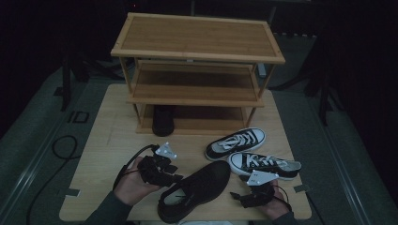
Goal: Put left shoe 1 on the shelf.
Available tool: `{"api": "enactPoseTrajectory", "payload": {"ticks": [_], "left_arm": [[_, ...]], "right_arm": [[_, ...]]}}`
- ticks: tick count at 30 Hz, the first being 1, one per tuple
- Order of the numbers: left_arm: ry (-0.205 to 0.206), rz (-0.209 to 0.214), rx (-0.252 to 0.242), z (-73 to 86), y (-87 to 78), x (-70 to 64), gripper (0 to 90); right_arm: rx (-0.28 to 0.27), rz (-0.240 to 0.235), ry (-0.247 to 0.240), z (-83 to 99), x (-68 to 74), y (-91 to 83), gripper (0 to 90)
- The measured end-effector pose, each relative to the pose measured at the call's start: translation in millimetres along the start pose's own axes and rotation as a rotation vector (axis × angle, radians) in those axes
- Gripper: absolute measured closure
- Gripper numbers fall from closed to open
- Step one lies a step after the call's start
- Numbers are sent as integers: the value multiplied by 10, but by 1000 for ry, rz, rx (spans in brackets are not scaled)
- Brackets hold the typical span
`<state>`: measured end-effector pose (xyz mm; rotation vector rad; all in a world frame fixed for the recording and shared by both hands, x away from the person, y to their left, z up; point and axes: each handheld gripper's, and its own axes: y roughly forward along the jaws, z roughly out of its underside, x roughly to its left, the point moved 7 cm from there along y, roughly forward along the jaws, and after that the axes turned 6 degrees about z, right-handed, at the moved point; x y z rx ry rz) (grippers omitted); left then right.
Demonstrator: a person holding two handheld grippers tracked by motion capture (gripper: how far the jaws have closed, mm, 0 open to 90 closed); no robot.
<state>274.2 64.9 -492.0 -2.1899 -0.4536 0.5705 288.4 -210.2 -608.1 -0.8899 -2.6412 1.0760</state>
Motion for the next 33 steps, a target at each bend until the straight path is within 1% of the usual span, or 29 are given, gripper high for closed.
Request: {"api": "enactPoseTrajectory", "payload": {"ticks": [1, 3, 5, 9, 10, 11, 12, 13, 14, 15, 16, 17, 18, 19, 20, 21, 22, 23, 25, 29, 30, 33], "left_arm": [[0, 0, 15, 12, 22, 5, 601], [-2, 6, 30, 32, 70, 2, 607], [-4, 29, 32, 42, 101, -17, 607], [1, 34, 42, 49, 122, -38, 608], [15, 32, 71, 65, 186, -69, 613], [17, 35, 73, 65, 206, -77, 613], [20, 31, 79, 65, 231, -79, 613], [22, 15, 85, 62, 259, -72, 628], [22, 15, 85, 62, 259, -72, 657], [16, -11, 103, 57, 319, -45, 657], [18, -24, 114, 54, 353, -32, 677], [25, -42, 130, 53, 402, -16, 677], [31, -43, 141, 52, 437, -5, 677], [27, -36, 140, 50, 465, 0, 690], [30, -37, 138, 48, 473, 7, 737], [36, -49, 136, 48, 466, 21, 802], [28, -46, 125, 49, 450, 26, 853], [22, -41, 124, 61, 438, 32, 866], [10, -38, 126, 100, 398, 61, 868], [-34, -59, 116, 220, 272, 183, 870], [-40, -63, 117, 247, 242, 211, 870], [-77, -82, 107, 348, 139, 307, 870]], "right_arm": [[0, 0, -1, 0, 0, 0, 245], [0, 0, -1, 0, -1, 0, 245], [0, 0, 0, 0, 0, 0, 245], [0, 0, -1, 0, 0, 0, 245], [-1, 0, 0, 0, 0, 1, 245], [1, -1, 1, 1, 1, 0, 245], [1, -1, 1, 1, 1, 0, 245], [1, 0, 2, 1, 2, -1, 245], [1, 0, 2, 1, 2, -1, 245], [0, -1, 1, 0, 1, 0, 245], [1, -1, 1, 1, 1, 0, 245], [1, -1, 1, 1, 1, 0, 245], [0, -1, 1, 0, 1, 0, 245], [1, -1, 0, 1, 1, -1, 245], [1, -1, 1, 1, 1, -1, 245], [1, -1, 1, 1, 1, 0, 245], [1, -1, 1, 1, 1, -1, 245], [1, -1, 1, 1, 1, -1, 245], [2, -1, 2, 1, 2, -1, 245], [1, -1, 0, 0, 1, 0, 245], [1, -1, 0, 0, 1, 0, 245], [0, -1, 0, 0, 1, 0, 245]]}}
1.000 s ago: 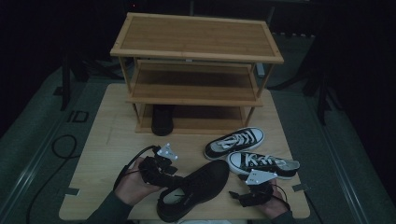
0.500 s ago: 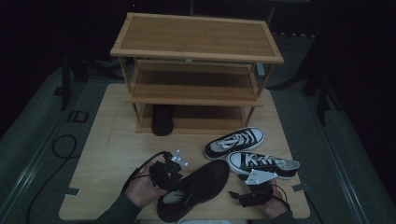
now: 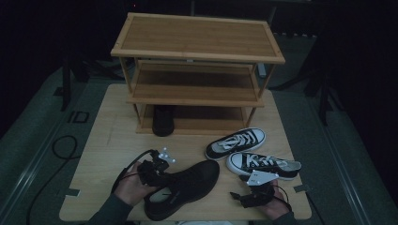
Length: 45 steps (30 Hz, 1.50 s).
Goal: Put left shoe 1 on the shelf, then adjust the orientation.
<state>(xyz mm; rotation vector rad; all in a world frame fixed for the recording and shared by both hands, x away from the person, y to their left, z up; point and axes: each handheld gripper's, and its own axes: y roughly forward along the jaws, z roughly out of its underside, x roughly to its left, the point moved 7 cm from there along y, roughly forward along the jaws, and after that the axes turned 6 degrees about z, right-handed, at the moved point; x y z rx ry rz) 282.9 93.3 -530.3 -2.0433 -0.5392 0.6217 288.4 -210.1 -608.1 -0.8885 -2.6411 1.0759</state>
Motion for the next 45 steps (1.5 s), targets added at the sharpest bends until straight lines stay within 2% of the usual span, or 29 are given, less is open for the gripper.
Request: {"api": "enactPoseTrajectory", "payload": {"ticks": [5, 10, 19, 24, 36, 37, 45], "left_arm": [[-65, -24, -34, 128, -107, 181, 870], [-114, -36, -66, 160, -150, 305, 871], [-160, -50, -107, 122, -152, 406, 871], [-167, -46, -121, 84, -140, 428, 872], [-199, -26, -183, -111, -143, 509, 874], [-204, -31, -201, -186, -134, 548, 874], [-241, -33, -261, -428, -130, 690, 875]], "right_arm": [[0, 0, 0, 0, 0, 0, 245], [0, 0, -2, 1, -1, 0, 245], [0, 0, -2, 0, -1, 0, 245], [0, 0, -2, 0, -2, 0, 245], [0, 0, -2, 1, -1, 0, 245], [0, 0, -2, 0, -1, 0, 245], [0, 0, -2, 0, -1, 0, 245]]}}
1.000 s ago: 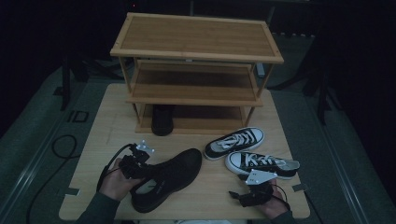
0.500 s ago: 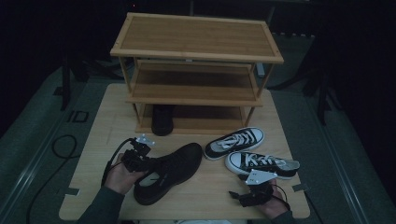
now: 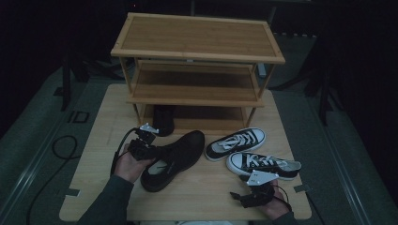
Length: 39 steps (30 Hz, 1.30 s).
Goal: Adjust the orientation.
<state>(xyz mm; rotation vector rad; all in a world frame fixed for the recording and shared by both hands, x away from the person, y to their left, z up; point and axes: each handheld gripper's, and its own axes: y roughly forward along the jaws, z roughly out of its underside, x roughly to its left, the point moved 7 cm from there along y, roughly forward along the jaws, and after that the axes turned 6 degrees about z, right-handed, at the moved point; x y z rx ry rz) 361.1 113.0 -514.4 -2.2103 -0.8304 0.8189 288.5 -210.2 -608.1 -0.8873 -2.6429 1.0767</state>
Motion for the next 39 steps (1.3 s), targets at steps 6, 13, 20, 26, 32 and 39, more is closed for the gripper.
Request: {"api": "enactPoseTrajectory", "payload": {"ticks": [6, 13, 20, 26, 32, 39], "left_arm": [[-64, 8, -57, -257, 150, 92, 874], [-125, -38, -91, -456, 308, 236, 874], [-117, -82, -106, -587, 417, 312, 874], [-160, -139, -157, -695, 453, 406, 874], [-194, -179, -197, -738, 473, 464, 874], [-197, -226, -217, -753, 531, 450, 872]], "right_arm": [[0, 0, 0, 0, 0, 0, 245], [0, 0, 0, 0, -1, 0, 244], [0, -1, -1, 0, -1, 0, 244], [0, -1, 0, 0, -1, 0, 244], [0, -1, 0, 0, 0, 0, 244], [0, -1, -1, 0, -1, 0, 244]]}}
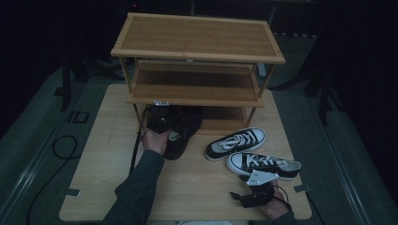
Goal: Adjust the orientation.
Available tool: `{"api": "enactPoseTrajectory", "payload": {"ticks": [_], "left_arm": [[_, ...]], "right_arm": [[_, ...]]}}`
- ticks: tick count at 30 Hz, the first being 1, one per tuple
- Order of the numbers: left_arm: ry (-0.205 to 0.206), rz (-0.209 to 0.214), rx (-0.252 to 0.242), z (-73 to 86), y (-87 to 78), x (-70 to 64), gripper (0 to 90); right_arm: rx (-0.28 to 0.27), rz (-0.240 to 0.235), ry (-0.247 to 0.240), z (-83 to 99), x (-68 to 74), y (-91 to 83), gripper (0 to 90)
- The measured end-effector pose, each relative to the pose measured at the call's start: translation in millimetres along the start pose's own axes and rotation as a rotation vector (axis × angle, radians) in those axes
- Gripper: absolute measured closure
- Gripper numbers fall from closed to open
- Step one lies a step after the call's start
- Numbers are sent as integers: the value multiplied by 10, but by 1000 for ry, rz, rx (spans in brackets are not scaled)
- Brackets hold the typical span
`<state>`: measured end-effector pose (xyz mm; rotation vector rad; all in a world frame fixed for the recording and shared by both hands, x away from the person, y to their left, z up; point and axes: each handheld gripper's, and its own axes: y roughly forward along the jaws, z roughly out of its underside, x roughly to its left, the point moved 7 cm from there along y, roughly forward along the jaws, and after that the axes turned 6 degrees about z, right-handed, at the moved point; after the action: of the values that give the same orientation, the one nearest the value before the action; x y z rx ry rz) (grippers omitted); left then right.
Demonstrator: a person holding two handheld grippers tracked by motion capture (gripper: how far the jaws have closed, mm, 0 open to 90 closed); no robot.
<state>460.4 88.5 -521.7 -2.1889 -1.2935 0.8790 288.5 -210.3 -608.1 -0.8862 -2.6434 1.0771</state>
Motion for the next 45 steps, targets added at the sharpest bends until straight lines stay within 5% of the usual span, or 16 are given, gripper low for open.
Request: {"api": "enactPoseTrajectory", "payload": {"ticks": [7, 11, 19, 22, 25, 30, 35, 45], "left_arm": [[-7, -33, 2, 67, 5, 71, 848], [3, -28, -8, 68, -27, 75, 707], [26, 53, -56, 16, -310, -31, 583], [65, 84, -76, 17, -470, -108, 637], [109, 90, -101, 27, -630, -152, 892], [143, 87, -93, 86, -790, -139, 900], [134, 83, -91, 248, -884, -64, 900], [107, 54, -16, 708, -797, 113, 899]], "right_arm": [[0, 0, 0, 0, 0, 0, 243], [0, 0, 0, 0, 1, 0, 243], [0, 0, 0, 0, 0, 0, 243], [0, 0, 0, 0, 1, 0, 243], [0, 1, -1, 0, 1, 0, 243], [0, 0, -1, 0, 1, 0, 243], [0, 1, 0, 0, 1, 0, 243], [0, 0, 0, 0, 1, 0, 243]]}}
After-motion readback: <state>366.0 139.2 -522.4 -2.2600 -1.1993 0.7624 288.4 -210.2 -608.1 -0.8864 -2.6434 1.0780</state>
